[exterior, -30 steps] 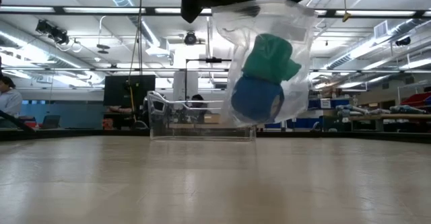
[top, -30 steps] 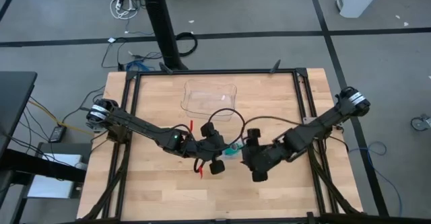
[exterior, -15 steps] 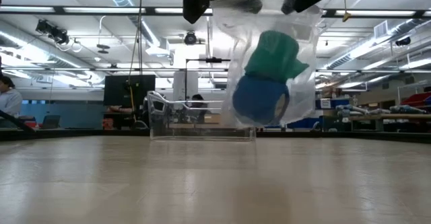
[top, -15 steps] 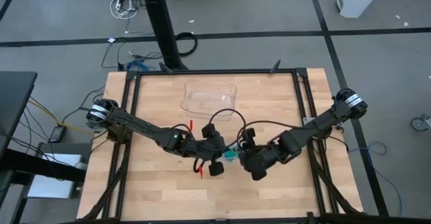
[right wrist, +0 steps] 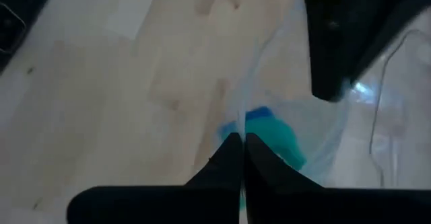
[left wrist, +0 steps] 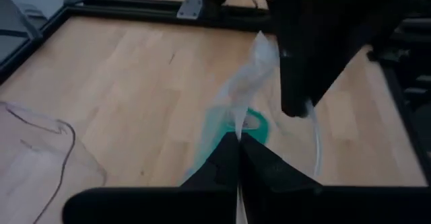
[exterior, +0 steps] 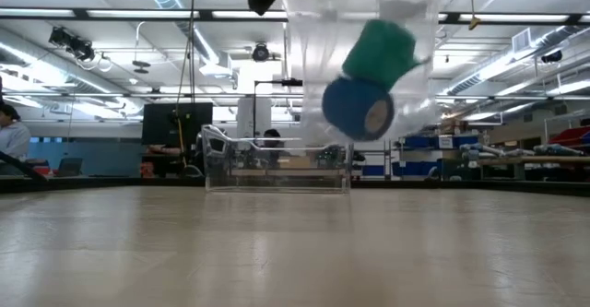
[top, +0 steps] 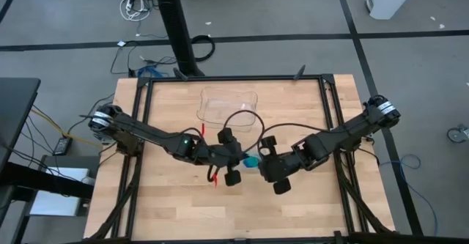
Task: Roll bandage
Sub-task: Put the rolled green bandage into the transparent zip bag
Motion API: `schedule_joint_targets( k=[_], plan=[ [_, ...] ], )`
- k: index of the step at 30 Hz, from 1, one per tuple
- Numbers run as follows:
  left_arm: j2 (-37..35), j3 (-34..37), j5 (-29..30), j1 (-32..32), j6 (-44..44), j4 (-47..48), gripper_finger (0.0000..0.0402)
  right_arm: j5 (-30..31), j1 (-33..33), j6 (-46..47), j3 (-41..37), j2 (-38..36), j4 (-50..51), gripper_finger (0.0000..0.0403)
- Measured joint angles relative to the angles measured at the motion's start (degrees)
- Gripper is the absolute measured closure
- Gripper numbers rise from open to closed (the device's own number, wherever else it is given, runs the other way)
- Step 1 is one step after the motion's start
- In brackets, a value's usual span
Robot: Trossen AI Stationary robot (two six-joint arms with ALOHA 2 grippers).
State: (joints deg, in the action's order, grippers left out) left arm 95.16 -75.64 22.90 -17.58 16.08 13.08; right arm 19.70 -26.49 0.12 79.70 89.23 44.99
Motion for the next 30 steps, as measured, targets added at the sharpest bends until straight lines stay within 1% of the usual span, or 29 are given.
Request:
schedule_joint_targets(
  k=[2,3,4,5,7,8,9,10,11,12,13,15,16,18,19,20,22,25,27,28,29,30],
  plan=[
    [-0.51,0.0,-1.26,0.19,0.0,-0.17,0.0392,2.48,0.03,0.92,0.81,0.0,-0.29,0.0402],
    [-0.51,0.0,-2.07,0.23,-0.02,-0.19,0.0392,1.74,0.38,0.84,1.09,0.0,-0.33,0.0402],
    [-0.5,0.0,-3.2,0.23,-0.01,-0.1,0.0392,-0.35,0.75,0.07,1.18,0.0,-0.33,0.0402],
    [-0.38,0.0,-3.69,0.23,0.04,0.11,0.0392,-0.24,1.03,0.03,1.18,0.03,-0.35,0.0402],
    [-0.31,0.0,-3.96,0.23,0.14,0.55,0.0392,5.3,1.37,2.48,1.18,0.23,0.01,0.0402],
    [-0.31,0.0,-3.97,0.23,0.2,0.6,0.0392,3.78,1.46,2.32,1.18,0.24,0.45,0.0402],
    [-0.3,0.0,-4.19,0.23,0.21,0.63,0.0392,-0.36,1.54,1.15,1.18,0.24,0.15,0.0402],
    [-0.29,0.0,-4.59,0.23,0.2,0.78,0.0392,-2.54,1.55,0.24,1.18,0.3,-0.66,0.0403],
    [-0.29,0.0,-5.0,0.23,0.04,0.95,0.0392,-0.27,1.44,0.48,1.18,0.35,-1.13,0.0403],
    [-0.29,0.0,-5.72,0.23,-0.61,0.97,0.0392,3.68,1.38,1.52,1.18,0.35,-0.9,0.0403],
    [-0.42,0.0,-5.86,0.23,-1.01,1.31,0.0392,4.3,1.37,1.62,1.18,0.32,-0.55,0.0403],
    [-0.75,0.0,-5.87,0.43,-2.13,3.36,0.0392,-2.62,1.54,-0.49,1.18,0.18,-1.47,0.0403],
    [-0.84,0.0,-5.81,0.61,-2.54,3.89,0.0392,-2.35,1.55,-0.41,1.18,0.18,-2.1,0.0403],
    [-1.55,0.0,-4.45,0.88,-3.57,5.16,0.0392,5.0,1.39,0.85,1.18,0.18,-1.6,0.0403],
    [-1.72,-0.23,-4.06,1.08,-3.81,4.89,0.0392,7.0,1.37,0.76,1.21,-0.09,-0.98,0.0403],
    [-1.97,-0.99,-3.75,1.12,-4.03,5.54,0.0392,6.92,1.45,0.04,1.21,-0.5,-0.76,0.0403],
    [-2.26,-2.83,-3.69,1.15,-4.21,7.82,0.0392,4.24,1.67,-0.59,1.95,-1.24,-1.43,0.0403],
    [-2.46,-4.66,-3.95,1.1,-4.99,9.99,0.0392,3.48,1.55,-0.13,3.05,-1.83,-2.41,0.0403],
    [-2.41,-4.63,-5.29,1.08,-5.03,10.73,0.0392,-1.5,1.89,-0.94,3.33,-1.83,-2.13,0.0403],
    [-2.28,-4.59,-5.54,1.08,-5.01,11.18,0.0392,-0.3,1.97,-0.47,3.35,-1.79,-1.93,0.0403],
    [-2.19,-4.57,-4.82,1.08,-4.91,11.31,0.0392,2.42,2.0,1.01,3.35,-1.77,-1.46,0.0403],
    [-2.16,-4.57,-4.05,1.08,-4.86,11.22,0.0392,2.98,2.07,1.39,3.35,-1.79,-1.07,0.0403]
  ],
)
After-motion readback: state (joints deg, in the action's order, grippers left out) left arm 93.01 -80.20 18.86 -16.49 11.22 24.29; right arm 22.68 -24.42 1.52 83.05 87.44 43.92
